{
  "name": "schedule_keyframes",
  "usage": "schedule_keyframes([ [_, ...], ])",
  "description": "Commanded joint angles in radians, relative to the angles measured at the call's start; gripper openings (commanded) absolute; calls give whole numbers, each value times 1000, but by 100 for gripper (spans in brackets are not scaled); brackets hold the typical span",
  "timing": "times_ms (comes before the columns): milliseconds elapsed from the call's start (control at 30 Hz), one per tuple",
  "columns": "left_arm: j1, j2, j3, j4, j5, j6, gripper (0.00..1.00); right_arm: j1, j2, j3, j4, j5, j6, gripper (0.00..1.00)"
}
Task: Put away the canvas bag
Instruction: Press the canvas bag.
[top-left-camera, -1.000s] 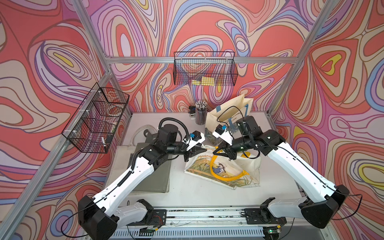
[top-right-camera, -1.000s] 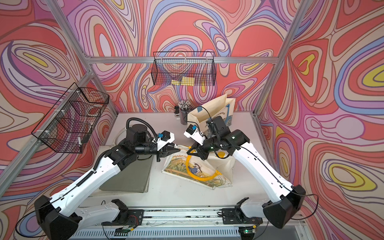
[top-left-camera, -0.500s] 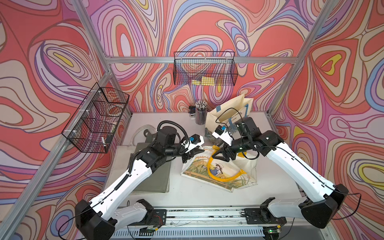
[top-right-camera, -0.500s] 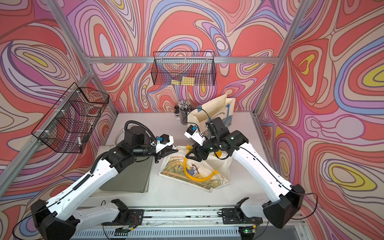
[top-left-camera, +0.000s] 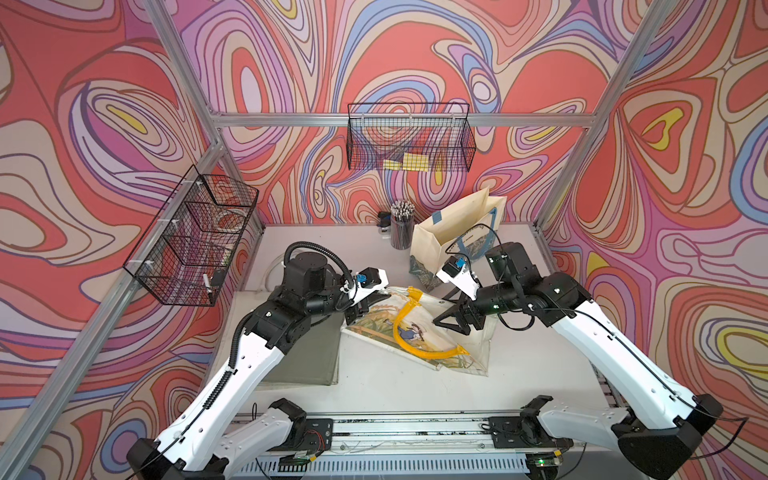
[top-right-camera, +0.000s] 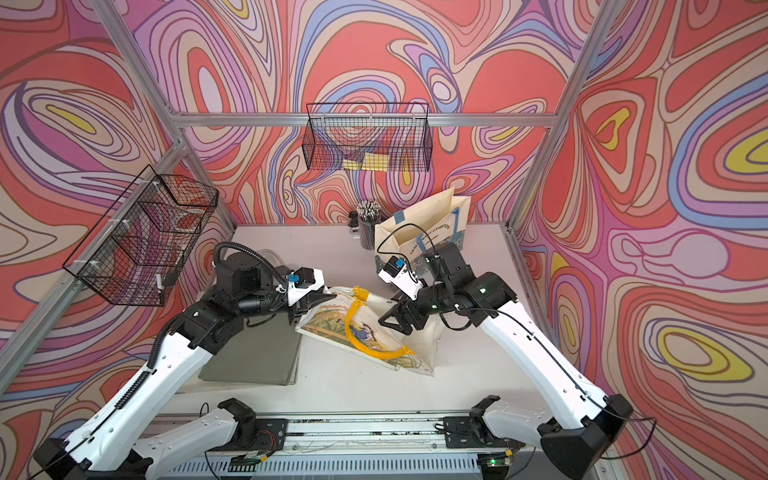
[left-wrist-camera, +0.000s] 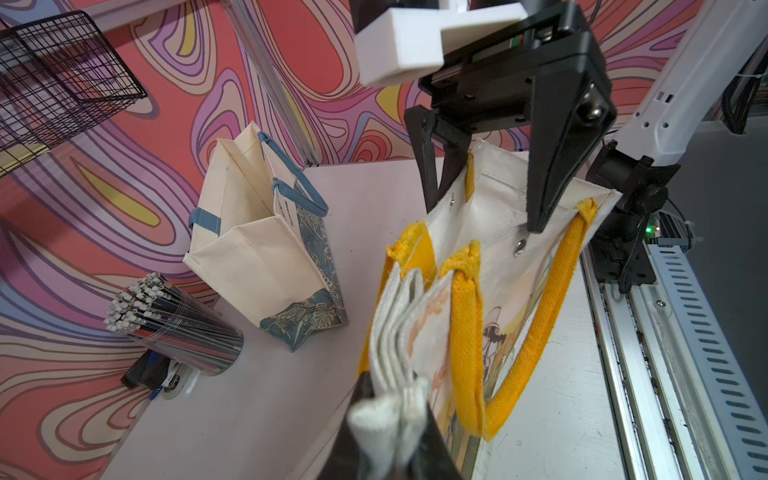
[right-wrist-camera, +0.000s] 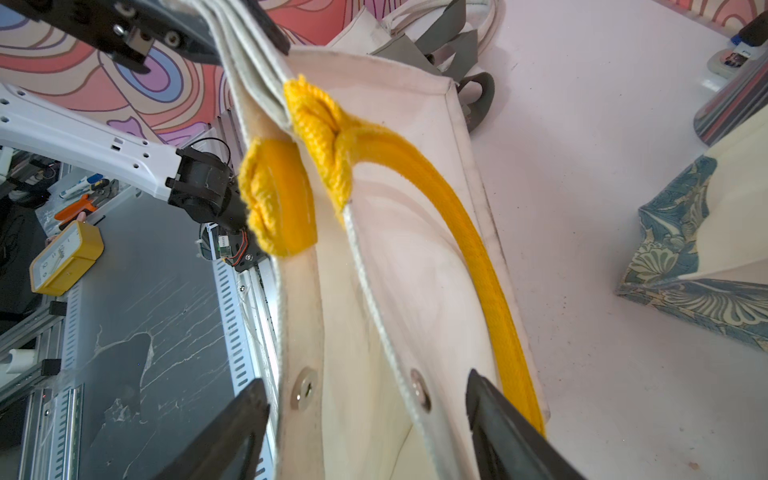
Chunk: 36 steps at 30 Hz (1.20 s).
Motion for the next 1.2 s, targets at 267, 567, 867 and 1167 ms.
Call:
schedule_keyframes([
  [267, 102, -11, 61, -16, 67, -25, 0, 5, -31, -58, 22, -28, 41, 92],
  [567, 132, -8, 40, 25, 93, -56, 0, 4, 1, -77, -2, 45, -29, 98],
  [867, 176, 30, 22, 76, 97, -156, 0, 11, 1, -71, 31, 43, -47, 98],
  [1167, 187, 69, 26, 92, 112, -172, 0, 13, -27, -78, 147, -56, -10, 98],
])
